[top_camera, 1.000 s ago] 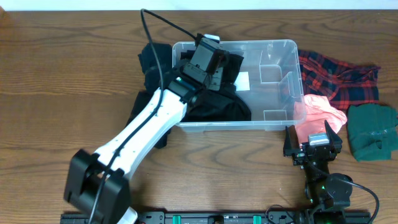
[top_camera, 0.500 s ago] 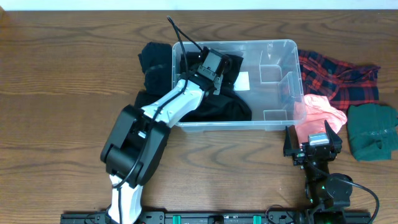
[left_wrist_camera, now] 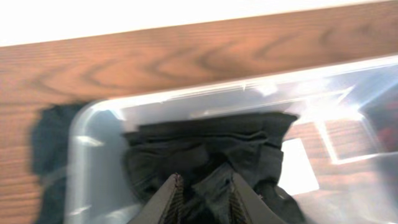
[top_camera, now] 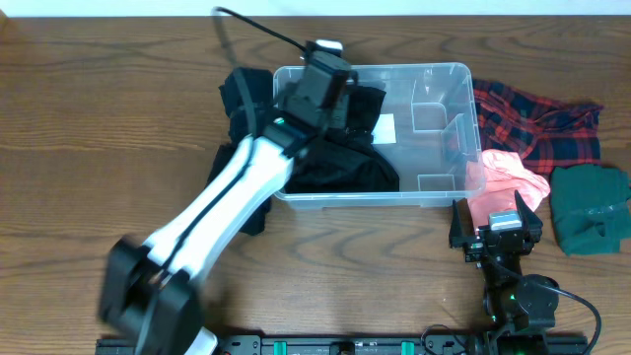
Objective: Pack container
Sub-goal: 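Open the left gripper and press the jacket down in the bin, then move the left gripper to the folded black garment and grasp it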
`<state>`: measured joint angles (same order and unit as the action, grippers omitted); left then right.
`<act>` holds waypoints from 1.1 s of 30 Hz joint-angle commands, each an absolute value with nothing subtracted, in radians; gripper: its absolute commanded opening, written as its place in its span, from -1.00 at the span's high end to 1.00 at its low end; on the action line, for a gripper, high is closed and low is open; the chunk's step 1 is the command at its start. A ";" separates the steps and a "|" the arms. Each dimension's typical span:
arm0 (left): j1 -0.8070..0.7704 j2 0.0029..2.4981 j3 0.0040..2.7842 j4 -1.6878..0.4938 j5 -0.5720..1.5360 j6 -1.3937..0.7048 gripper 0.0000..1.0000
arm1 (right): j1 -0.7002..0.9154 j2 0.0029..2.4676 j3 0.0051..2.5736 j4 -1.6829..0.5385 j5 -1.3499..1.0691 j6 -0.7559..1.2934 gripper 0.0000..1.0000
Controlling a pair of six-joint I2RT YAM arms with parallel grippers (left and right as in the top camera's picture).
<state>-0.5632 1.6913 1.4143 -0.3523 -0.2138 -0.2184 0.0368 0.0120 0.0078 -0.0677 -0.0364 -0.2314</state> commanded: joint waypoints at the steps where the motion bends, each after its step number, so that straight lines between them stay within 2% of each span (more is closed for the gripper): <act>1: -0.537 1.613 1.418 -0.428 -0.250 -0.187 0.49 | 0.033 0.007 0.006 -0.072 -0.034 -0.241 -0.98; 6: -0.462 1.553 1.418 -0.641 -0.368 -0.187 0.42 | 0.033 0.007 0.006 -0.072 -0.034 -0.241 -0.99; 9: -0.392 1.552 1.418 -0.746 -0.379 -0.188 0.03 | 0.033 0.007 0.006 -0.072 -0.034 -0.241 -0.99; 11: -0.342 1.554 1.418 -0.809 -0.379 -0.188 -0.45 | 0.033 0.007 0.006 -0.072 -0.034 -0.241 -0.99; 12: -0.318 1.554 1.418 -0.835 -0.379 -0.187 -0.61 | 0.033 0.007 0.006 -0.072 -0.034 -0.241 -0.98; 19: -0.150 1.554 1.418 -0.925 -0.282 -0.196 -0.99 | 0.033 0.007 0.006 -0.072 -0.034 -0.241 -0.99; 26: -0.026 1.570 1.407 -0.923 -0.135 -0.190 -0.96 | 0.033 0.007 0.006 -0.072 -0.034 -0.241 -0.98; 33: 0.013 1.586 1.341 -0.928 -0.069 -0.125 -0.95 | 0.033 0.007 0.006 -0.072 -0.034 -0.241 -0.99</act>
<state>0.0044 1.5654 1.3827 -0.9188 -0.1261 -0.1719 0.0368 0.0120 0.0078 -0.0681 -0.0364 -0.2314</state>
